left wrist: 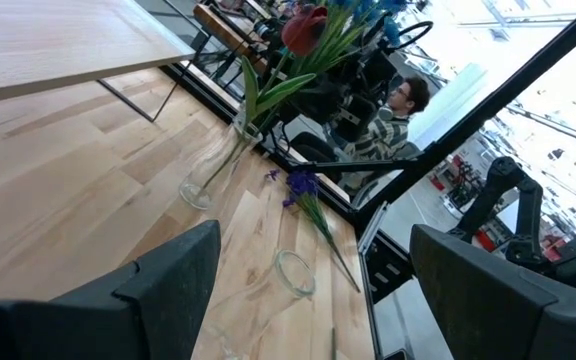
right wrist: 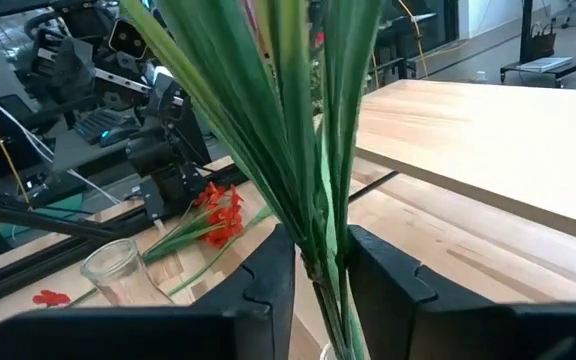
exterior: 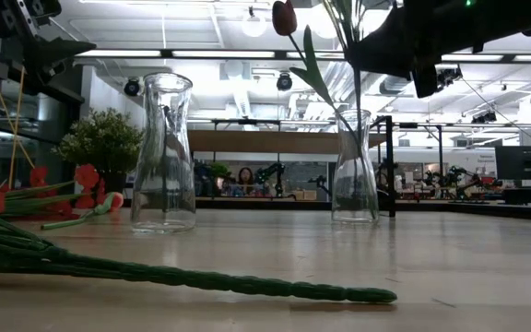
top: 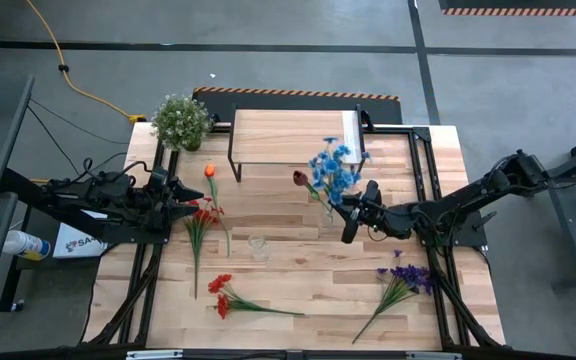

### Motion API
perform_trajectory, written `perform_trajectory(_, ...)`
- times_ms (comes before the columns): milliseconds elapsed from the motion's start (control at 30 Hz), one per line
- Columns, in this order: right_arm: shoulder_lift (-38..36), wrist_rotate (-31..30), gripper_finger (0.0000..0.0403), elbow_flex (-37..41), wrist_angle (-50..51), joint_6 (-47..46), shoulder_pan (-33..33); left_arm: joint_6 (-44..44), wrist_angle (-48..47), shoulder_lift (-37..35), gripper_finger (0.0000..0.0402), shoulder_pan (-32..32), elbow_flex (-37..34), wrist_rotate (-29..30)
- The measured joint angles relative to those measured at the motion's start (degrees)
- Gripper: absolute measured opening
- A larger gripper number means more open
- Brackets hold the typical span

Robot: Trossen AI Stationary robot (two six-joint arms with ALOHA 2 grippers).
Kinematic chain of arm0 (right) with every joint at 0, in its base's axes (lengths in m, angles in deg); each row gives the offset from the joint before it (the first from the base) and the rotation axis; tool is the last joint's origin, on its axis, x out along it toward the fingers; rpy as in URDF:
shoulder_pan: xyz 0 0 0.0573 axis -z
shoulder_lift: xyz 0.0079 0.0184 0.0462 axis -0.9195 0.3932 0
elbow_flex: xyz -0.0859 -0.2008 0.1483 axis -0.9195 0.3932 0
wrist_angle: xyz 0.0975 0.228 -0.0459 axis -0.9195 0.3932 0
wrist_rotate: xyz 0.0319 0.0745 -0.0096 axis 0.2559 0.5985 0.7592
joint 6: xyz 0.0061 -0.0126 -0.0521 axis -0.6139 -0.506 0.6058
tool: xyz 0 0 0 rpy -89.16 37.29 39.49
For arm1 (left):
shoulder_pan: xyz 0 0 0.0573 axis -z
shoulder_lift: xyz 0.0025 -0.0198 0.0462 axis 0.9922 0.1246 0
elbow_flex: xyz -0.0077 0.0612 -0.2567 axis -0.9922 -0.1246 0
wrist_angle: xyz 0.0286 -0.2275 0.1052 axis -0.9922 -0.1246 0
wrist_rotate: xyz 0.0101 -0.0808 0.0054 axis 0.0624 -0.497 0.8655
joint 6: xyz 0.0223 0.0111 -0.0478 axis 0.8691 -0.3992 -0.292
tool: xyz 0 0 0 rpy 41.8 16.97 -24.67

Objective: Pick and place flowers into a vace then onto a shelf
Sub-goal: Put the blue flower into the right transparent vase, then put the purple flower into the right transparent vase

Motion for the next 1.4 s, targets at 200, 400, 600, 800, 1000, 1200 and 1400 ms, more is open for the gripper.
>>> perform_trajectory(200,0.00,0.02,0.0099,0.00,2.46,-2.78,0.00,0.02,0.00,0.00,0.0358,0.02,0.00,-0.12)
perform_trajectory(400,0.00,0.15,0.0115,0.00,2.45,-2.97,0.00,0.02,0.00,-0.02,0.0358,0.02,0.02,-0.17)
perform_trajectory(600,0.00,2.59,0.0130,0.00,2.52,-2.95,0.00,0.00,0.00,-0.02,0.0358,0.02,0.00,-0.15)
perform_trajectory(800,-0.65,6.55,0.0135,0.00,5.24,-2.95,0.02,0.02,0.00,-0.01,0.0358,0.01,0.00,-0.39)
perform_trajectory(1000,-5.68,9.57,0.0134,0.02,12.83,-5.14,-0.02,0.02,0.00,0.00,0.0358,0.01,0.00,-0.57)
perform_trajectory(1200,-13.29,13.60,0.0134,0.02,18.77,-5.77,-0.02,0.02,0.00,-0.01,0.0358,0.00,0.01,-0.57)
perform_trajectory(1400,-21.29,18.36,0.0134,0.02,24.09,-6.62,-0.02,0.02,0.00,-0.02,0.0358,0.02,0.00,-0.59)
